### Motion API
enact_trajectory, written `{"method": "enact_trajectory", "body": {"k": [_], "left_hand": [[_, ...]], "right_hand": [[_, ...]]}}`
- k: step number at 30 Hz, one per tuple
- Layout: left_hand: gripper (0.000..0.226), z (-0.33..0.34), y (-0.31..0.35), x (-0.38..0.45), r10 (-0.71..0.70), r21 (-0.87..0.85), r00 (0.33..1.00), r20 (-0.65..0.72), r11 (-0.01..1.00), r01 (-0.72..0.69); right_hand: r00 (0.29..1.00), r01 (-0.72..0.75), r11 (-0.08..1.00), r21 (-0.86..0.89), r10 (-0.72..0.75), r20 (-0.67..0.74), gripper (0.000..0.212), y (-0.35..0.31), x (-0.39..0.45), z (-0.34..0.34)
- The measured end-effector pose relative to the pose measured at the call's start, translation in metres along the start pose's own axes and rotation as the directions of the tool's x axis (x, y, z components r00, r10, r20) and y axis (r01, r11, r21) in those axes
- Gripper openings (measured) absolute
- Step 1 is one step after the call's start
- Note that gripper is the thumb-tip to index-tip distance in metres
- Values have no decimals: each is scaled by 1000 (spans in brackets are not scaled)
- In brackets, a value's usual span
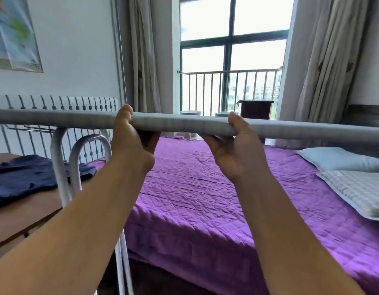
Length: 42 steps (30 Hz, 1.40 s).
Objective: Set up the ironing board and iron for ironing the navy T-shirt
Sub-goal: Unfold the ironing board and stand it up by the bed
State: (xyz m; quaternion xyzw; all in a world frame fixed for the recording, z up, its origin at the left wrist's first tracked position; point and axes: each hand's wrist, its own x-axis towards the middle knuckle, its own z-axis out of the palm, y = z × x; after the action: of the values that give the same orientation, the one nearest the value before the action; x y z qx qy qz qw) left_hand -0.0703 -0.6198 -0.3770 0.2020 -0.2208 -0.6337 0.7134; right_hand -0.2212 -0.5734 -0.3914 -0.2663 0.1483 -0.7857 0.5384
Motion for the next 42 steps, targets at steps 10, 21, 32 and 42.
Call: {"method": "enact_trajectory", "body": {"k": [10,21,32,42], "left_hand": [[28,-23,-8,-7,98,73,995,36,992,-100],[51,-63,-7,-5,293,300,946,137,898,-321],[55,-168,23,54,661,903,748,52,289,-318],[70,-176,17,50,665,983,744,70,83,-166]], "right_hand": [[998,51,997,-61,-49,38,11,18,-7,-4],[997,65,990,-126,-61,39,7,33,-22,-3],[996,87,982,-169,-84,25,7,48,-29,11],[996,76,985,-156,-82,-34,9,58,-28,2]]}}
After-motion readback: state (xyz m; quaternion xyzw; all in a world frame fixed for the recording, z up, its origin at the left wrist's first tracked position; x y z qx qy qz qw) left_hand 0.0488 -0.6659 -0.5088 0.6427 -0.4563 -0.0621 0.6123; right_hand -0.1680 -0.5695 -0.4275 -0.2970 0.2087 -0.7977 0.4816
